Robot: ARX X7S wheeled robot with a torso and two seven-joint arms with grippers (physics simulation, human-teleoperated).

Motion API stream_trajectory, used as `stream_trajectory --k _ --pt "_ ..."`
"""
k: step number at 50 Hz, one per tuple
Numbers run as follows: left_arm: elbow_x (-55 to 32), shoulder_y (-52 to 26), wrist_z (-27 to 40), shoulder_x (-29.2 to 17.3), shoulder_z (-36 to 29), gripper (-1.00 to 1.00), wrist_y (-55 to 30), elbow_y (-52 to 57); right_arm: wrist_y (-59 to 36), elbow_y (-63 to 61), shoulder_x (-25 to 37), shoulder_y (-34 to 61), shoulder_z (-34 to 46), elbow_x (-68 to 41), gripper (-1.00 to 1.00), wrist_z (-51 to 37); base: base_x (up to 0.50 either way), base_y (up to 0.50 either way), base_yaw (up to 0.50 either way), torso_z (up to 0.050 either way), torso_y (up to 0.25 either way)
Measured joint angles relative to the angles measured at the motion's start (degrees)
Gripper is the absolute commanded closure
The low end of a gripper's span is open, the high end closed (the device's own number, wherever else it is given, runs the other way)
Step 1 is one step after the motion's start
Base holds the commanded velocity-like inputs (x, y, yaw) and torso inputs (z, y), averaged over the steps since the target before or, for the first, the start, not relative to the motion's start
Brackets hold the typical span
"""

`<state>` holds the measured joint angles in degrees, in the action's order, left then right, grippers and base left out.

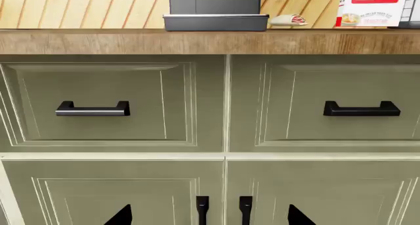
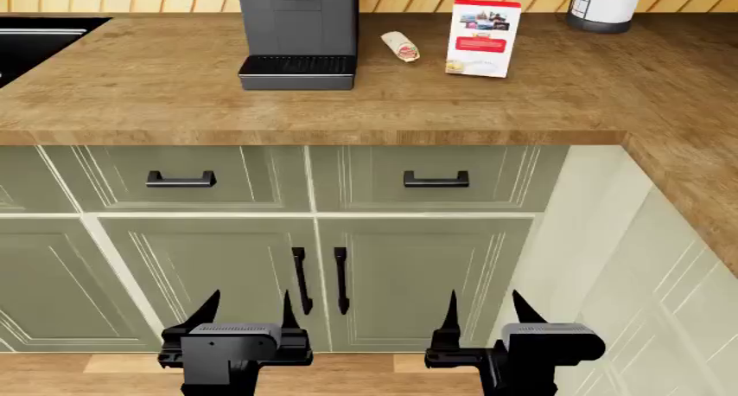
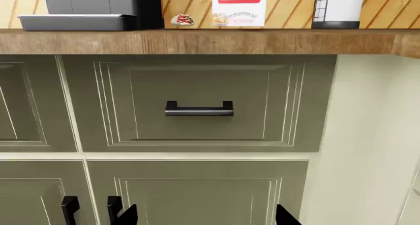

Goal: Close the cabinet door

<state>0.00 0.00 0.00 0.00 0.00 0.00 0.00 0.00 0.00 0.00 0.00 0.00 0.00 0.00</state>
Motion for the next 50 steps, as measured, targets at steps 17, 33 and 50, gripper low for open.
stream_trajectory --k 17,33,50 --pt "-3.6 0.2 1.6 -2.0 -1.6 -1.0 1.5 -0.3 -0.4 0.3 1.9 0.1 2.7 -1.4 -1.0 -2.1 0.0 0.0 0.0 0.0 0.0" --pt "-4.5 1.2 2.4 -4.8 -4.2 -1.0 0.6 4.7 -0.9 -0.5 3.5 0.2 4.9 -2.1 -1.0 -4.5 0.0 0.0 0.0 0.023 0.0" --pt "-5.3 1.8 2.6 -7.1 -6.0 -1.0 -1.7 10.6 -0.7 -0.3 4.7 0.5 6.5 -3.1 -1.0 -6.0 0.0 0.0 0.0 0.05 0.0"
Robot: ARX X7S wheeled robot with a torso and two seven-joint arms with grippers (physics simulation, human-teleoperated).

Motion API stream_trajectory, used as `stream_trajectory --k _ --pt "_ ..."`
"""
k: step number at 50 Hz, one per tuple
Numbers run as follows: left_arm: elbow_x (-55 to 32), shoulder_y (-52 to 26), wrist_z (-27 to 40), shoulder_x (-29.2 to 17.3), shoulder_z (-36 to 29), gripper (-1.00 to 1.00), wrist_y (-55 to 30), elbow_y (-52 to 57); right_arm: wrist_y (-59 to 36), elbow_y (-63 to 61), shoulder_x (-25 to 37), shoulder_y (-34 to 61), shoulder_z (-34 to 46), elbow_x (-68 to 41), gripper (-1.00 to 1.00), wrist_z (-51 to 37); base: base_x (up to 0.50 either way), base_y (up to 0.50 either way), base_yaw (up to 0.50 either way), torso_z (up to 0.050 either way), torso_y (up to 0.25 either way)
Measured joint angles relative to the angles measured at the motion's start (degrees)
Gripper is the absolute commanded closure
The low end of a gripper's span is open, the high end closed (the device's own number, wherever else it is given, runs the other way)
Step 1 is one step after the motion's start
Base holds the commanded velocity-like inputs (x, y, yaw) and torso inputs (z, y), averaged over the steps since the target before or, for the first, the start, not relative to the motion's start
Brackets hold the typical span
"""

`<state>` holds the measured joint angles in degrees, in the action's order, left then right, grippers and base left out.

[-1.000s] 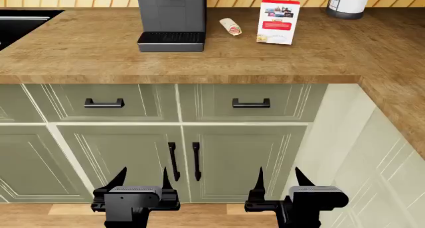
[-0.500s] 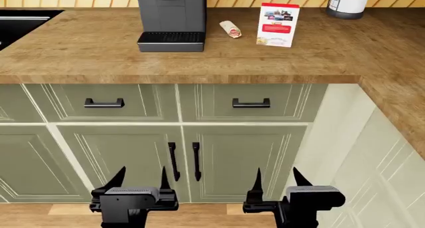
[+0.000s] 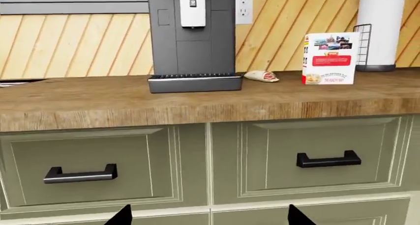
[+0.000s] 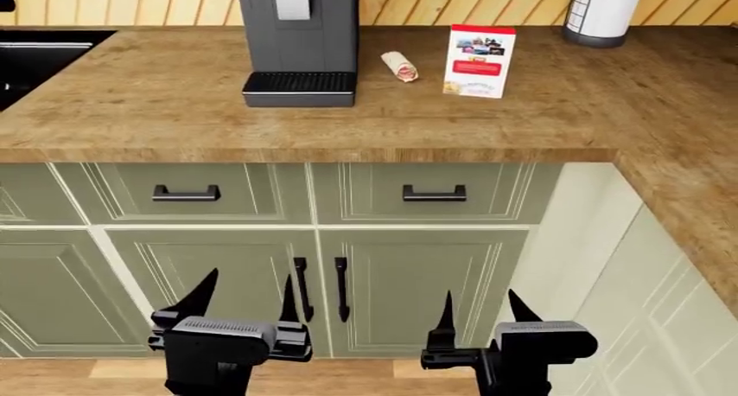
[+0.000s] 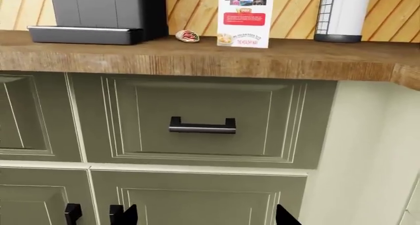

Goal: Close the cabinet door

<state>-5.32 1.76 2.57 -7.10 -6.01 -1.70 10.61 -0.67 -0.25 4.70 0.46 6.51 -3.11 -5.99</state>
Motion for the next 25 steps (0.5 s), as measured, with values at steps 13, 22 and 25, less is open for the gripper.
stream_trajectory --k 13,22,25 --pt "-0.9 0.2 0.4 -0.9 -0.6 -1.0 -0.5 1.3 0.5 -0.3 0.9 -0.1 1.2 -0.6 -1.0 -1.0 0.0 0.0 0.0 0.05 0.0" --pt "-1.4 0.4 0.9 -1.3 -0.9 -1.0 -0.8 2.1 0.7 -0.6 1.5 -0.2 1.9 -0.9 -1.0 -1.7 0.0 0.0 0.0 0.05 0.0" --pt "-1.6 0.3 1.3 -1.4 -0.9 -1.0 -1.3 2.5 0.8 -1.0 1.7 -0.3 2.1 -0.9 -1.0 -1.9 0.0 0.0 0.0 0.006 0.0"
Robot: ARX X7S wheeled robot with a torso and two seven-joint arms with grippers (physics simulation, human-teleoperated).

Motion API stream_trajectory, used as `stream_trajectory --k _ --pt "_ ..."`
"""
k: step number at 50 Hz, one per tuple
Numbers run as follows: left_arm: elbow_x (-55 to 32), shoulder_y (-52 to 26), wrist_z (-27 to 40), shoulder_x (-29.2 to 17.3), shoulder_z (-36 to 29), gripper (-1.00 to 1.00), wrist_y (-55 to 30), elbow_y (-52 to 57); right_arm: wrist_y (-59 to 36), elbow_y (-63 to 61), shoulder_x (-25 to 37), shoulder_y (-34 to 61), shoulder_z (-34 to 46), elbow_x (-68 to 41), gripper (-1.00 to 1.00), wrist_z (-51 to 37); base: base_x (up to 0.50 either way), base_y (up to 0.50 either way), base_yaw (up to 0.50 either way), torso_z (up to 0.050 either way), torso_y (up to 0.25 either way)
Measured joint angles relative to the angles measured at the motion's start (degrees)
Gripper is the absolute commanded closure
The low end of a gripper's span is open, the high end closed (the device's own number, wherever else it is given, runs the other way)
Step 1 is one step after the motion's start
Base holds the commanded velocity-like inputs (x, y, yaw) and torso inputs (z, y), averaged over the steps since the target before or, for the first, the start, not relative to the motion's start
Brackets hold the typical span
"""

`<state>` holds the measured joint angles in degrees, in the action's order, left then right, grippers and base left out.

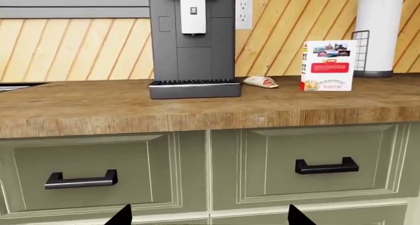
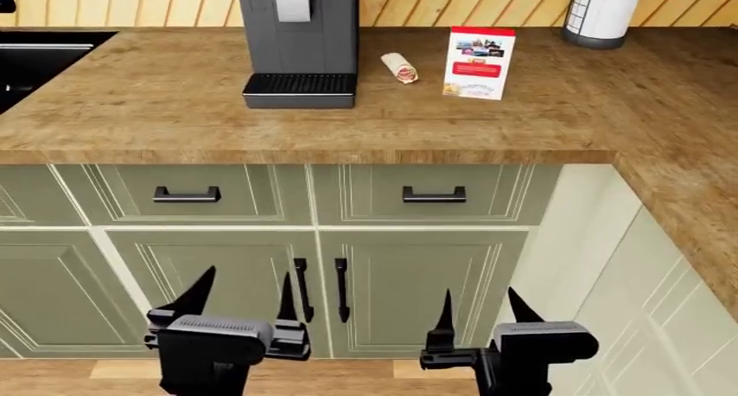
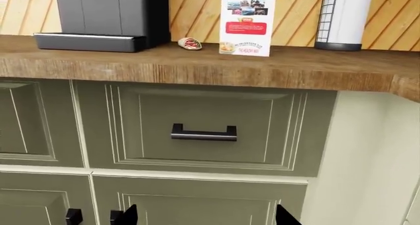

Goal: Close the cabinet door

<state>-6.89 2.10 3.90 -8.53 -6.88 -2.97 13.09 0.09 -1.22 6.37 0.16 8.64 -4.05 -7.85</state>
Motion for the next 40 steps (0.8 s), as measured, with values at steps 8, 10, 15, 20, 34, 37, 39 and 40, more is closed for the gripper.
stream_trajectory --k 8,10,15,20,34,37,39,40 --pt "-0.4 -0.2 1.1 -0.4 0.0 -1.0 -2.2 2.2 -2.2 -5.0 0.8 -0.6 0.8 0.3 -1.0 -0.9 0.0 0.0 0.0 0.0 0.0" --pt "-0.3 -0.5 1.4 -0.5 -0.2 -1.0 -3.5 3.5 -3.9 -7.3 0.9 -0.5 1.1 0.6 -1.0 -1.2 0.0 0.0 0.0 0.0 0.0" --pt "0.2 -2.5 2.5 -0.9 -0.9 -1.0 -8.9 8.0 -11.0 -14.7 1.2 1.1 2.1 1.4 -1.0 -1.9 0.0 0.0 0.0 0.0 0.0" --pt "0.5 -6.9 3.5 -1.1 -1.8 -1.0 -16.8 13.3 -22.0 -23.3 1.0 5.1 3.1 1.9 -1.0 -2.3 0.0 0.0 0.0 0.0 0.0" --pt "0.5 -22.7 5.3 -0.9 -3.7 -1.0 -38.3 23.6 -45.2 -40.1 0.0 18.2 6.6 2.2 -1.0 -2.6 0.0 0.0 0.0 0.0 0.0" --pt "0.4 -25.7 5.5 -0.7 -4.0 -1.0 -41.3 24.5 -48.5 -42.4 -0.3 20.8 6.8 2.2 -1.0 -2.7 0.0 0.0 0.0 0.0 0.0" --pt "0.2 -27.4 5.6 -0.6 -4.1 -1.0 -43.0 25.0 -50.6 -43.8 -0.4 22.5 6.9 2.2 -1.0 -2.8 0.0 0.0 0.0 0.0 0.0" --pt "0.1 -28.3 5.7 -0.5 -4.0 -1.0 -43.7 25.2 -51.6 -44.4 -0.4 23.3 6.9 2.2 -1.0 -2.8 0.0 0.0 0.0 0.0 0.0"
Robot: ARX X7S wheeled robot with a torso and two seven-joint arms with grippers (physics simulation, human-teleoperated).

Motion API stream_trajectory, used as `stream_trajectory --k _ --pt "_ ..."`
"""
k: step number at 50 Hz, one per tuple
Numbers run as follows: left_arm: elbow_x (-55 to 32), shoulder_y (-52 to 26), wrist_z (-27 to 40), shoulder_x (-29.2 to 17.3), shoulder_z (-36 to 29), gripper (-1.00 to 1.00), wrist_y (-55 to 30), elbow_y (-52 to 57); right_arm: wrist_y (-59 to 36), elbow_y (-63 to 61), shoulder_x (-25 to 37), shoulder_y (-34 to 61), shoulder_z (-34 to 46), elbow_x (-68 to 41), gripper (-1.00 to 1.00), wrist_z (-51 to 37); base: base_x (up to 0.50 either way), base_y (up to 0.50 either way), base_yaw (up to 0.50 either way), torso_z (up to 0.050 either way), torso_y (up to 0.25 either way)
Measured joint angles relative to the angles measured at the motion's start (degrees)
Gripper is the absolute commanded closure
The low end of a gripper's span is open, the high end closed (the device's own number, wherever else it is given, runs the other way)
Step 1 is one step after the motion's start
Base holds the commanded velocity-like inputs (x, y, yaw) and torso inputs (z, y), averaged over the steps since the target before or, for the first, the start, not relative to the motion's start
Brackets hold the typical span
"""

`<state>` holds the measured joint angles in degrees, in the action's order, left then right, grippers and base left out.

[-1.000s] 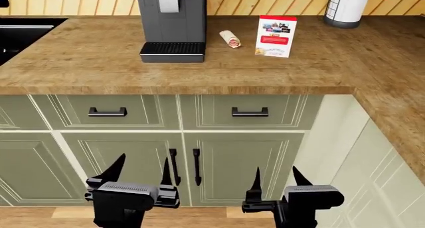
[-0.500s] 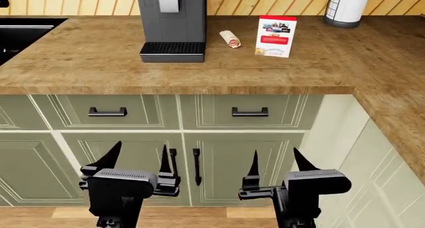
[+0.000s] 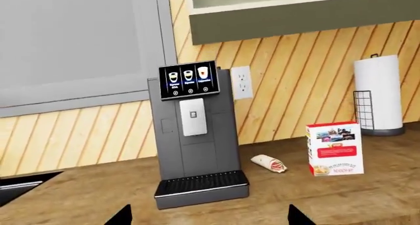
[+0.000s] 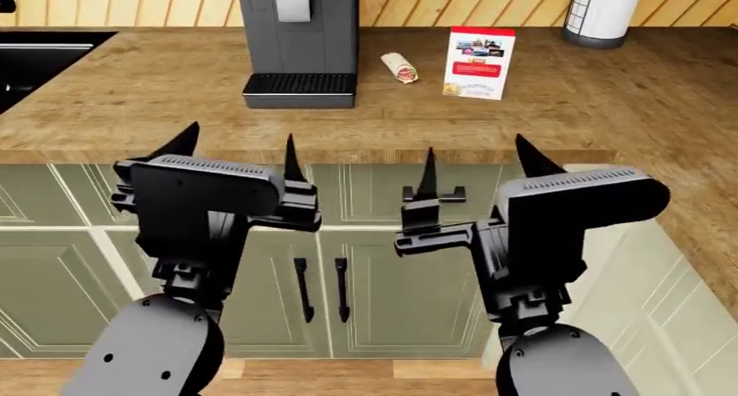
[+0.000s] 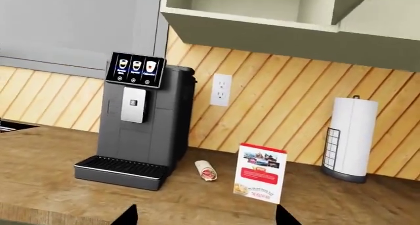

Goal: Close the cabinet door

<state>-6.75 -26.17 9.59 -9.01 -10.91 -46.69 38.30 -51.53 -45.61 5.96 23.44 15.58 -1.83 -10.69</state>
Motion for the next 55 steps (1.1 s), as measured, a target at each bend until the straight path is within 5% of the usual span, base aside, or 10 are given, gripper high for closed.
stream_trajectory --k 23,55 --pt "-2.3 -11.1 1.6 1.5 3.6 -1.0 -8.9 2.4 -12.0 -4.9 0.0 12.6 -1.3 -1.1 -1.0 0.0 0.0 0.0 0.0 0.0 0.0" --pt "-4.2 -13.8 3.0 1.0 4.1 -1.0 -10.4 2.8 -16.5 -6.6 0.6 16.6 -3.3 -3.9 -1.0 0.2 0.07 0.0 0.0 0.0 0.0"
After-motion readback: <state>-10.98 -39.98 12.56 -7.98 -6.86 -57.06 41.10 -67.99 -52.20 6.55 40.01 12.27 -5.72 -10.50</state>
